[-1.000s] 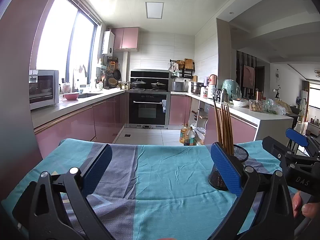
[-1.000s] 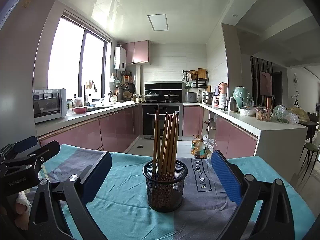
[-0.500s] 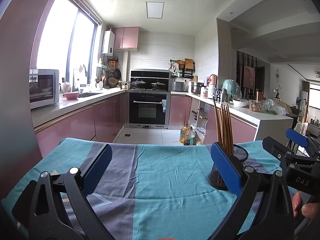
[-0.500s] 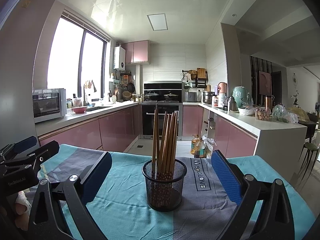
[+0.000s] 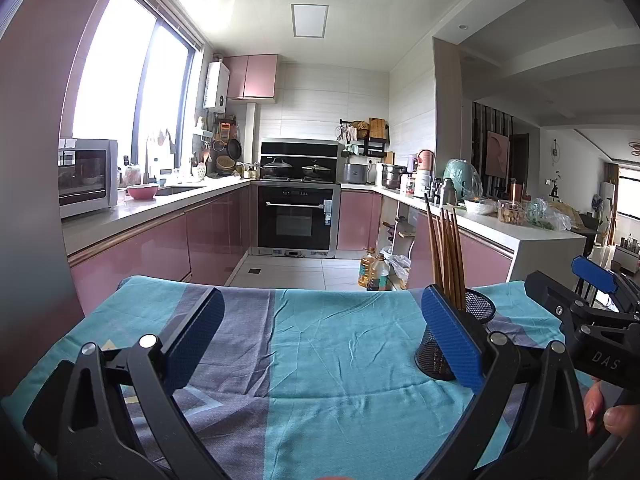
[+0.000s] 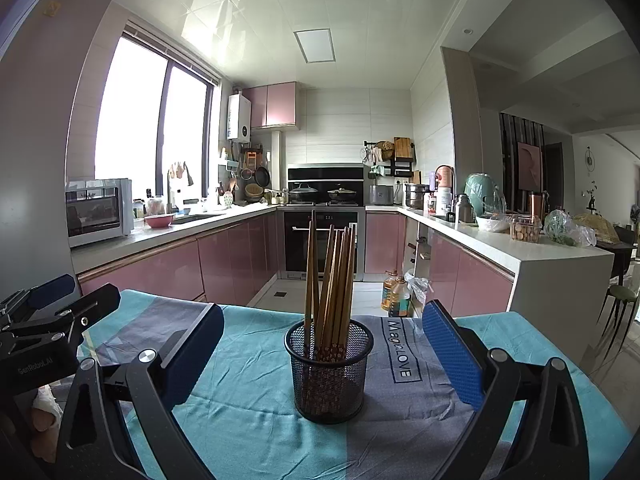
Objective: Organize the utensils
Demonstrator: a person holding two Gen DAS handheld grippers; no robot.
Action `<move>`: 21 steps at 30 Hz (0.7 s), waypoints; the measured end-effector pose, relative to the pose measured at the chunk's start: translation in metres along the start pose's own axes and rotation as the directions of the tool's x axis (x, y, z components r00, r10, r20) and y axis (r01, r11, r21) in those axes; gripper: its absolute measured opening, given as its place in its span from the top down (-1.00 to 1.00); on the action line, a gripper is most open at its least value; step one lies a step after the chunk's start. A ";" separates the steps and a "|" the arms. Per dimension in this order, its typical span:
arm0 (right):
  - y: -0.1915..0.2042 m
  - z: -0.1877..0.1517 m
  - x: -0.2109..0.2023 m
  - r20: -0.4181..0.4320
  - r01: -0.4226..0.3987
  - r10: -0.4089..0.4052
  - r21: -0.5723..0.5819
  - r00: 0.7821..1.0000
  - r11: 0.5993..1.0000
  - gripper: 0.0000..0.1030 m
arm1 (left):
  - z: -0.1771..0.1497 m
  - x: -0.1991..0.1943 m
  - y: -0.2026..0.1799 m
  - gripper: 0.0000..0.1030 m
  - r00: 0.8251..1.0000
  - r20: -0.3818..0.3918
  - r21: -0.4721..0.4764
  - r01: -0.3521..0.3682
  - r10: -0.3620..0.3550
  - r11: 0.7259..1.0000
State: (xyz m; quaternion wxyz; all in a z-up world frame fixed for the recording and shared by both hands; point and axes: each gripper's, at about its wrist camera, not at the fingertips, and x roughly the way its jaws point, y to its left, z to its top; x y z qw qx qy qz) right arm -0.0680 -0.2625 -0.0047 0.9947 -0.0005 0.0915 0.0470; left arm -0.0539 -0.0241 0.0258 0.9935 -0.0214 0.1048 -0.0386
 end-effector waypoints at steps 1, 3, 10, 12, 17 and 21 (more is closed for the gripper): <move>0.000 0.000 0.000 0.000 -0.002 0.002 0.001 1.000 1.000 -0.87 | 0.000 0.000 0.000 -0.89 1.000 0.000 0.000 0.000 0.000 1.000; 0.000 0.000 0.001 -0.002 -0.001 0.001 -0.001 1.000 1.000 -0.87 | 0.000 0.000 0.000 -0.89 1.000 0.000 0.001 -0.001 0.001 1.000; 0.001 -0.002 0.002 -0.005 -0.004 0.004 0.003 1.000 1.000 -0.87 | 0.000 0.000 0.000 -0.89 1.000 0.001 0.000 -0.001 0.001 1.000; 0.001 -0.002 0.002 -0.005 -0.005 0.006 0.005 1.000 1.000 -0.87 | 0.000 0.000 0.000 -0.89 1.000 0.001 0.001 -0.001 0.001 1.000; 0.001 -0.003 0.003 -0.005 -0.005 0.005 0.006 1.000 1.000 -0.87 | 0.000 0.000 -0.001 -0.89 1.000 0.001 0.002 -0.001 0.001 1.000; 0.000 -0.004 0.002 -0.004 -0.006 0.006 0.008 1.000 1.000 -0.87 | 0.000 0.000 0.000 -0.89 1.000 0.000 0.001 -0.001 0.001 1.000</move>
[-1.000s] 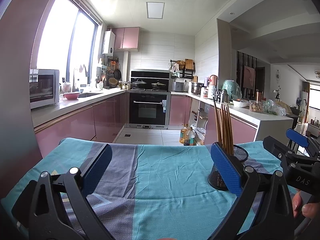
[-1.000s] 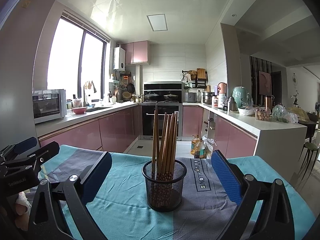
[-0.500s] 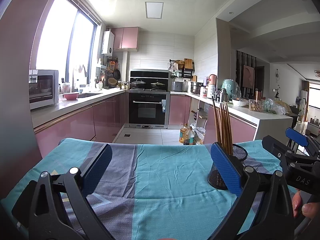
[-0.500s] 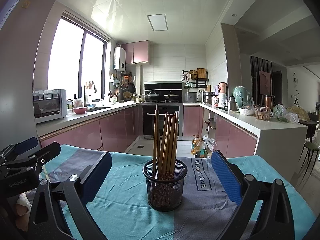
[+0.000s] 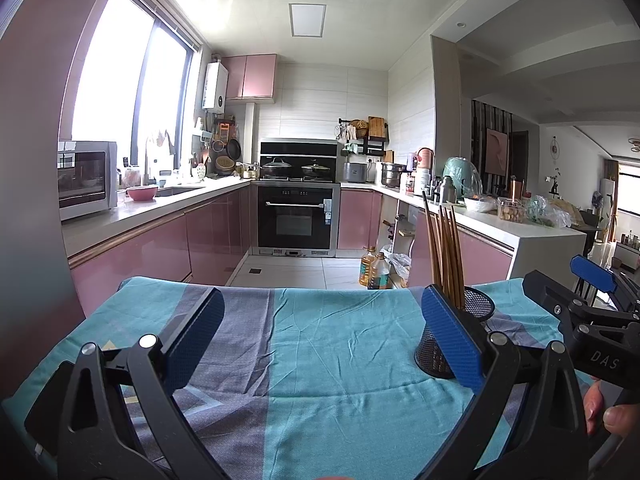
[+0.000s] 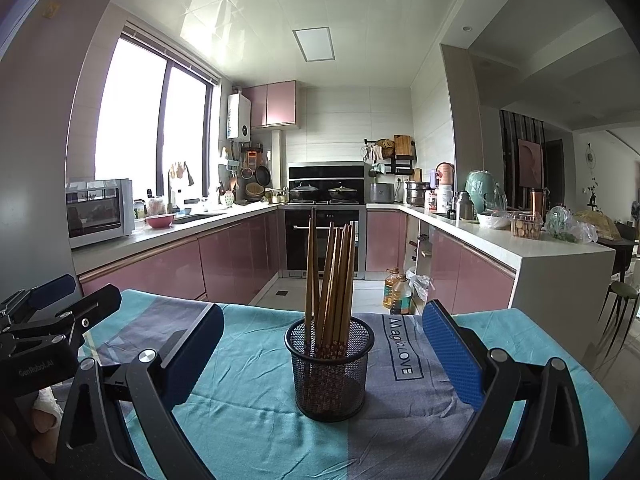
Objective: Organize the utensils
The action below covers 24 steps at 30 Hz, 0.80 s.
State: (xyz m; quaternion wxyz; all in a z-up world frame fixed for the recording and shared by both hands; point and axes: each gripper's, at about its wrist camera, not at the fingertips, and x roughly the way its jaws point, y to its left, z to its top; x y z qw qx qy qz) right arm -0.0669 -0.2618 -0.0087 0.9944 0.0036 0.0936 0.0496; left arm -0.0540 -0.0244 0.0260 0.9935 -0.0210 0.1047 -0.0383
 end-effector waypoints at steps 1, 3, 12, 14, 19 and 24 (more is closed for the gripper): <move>0.000 0.000 0.000 0.000 0.001 -0.001 -0.002 1.000 1.000 -0.87 | 0.000 0.000 0.000 -0.89 1.000 0.000 0.000 0.000 0.000 1.000; 0.000 0.000 0.000 0.001 0.000 0.000 0.001 1.000 1.000 -0.87 | 0.000 0.000 -0.001 -0.89 1.000 -0.001 0.000 0.000 0.000 1.000; 0.000 -0.001 0.000 -0.002 0.002 -0.002 0.002 1.000 1.000 -0.87 | 0.000 0.000 -0.001 -0.89 1.000 -0.001 0.001 0.000 0.000 1.000; 0.000 -0.001 0.000 -0.001 0.000 0.000 0.003 1.000 1.000 -0.87 | -0.001 -0.001 -0.001 -0.89 1.000 -0.003 0.002 0.001 -0.001 1.000; 0.000 -0.001 0.000 -0.001 0.000 0.000 0.004 1.000 1.000 -0.87 | 0.000 -0.001 -0.001 -0.89 1.000 -0.002 0.002 0.001 -0.001 1.000; -0.001 -0.001 0.000 -0.001 0.002 -0.002 0.003 1.000 1.000 -0.87 | 0.000 0.000 -0.001 -0.89 1.000 -0.002 0.003 0.000 0.000 1.000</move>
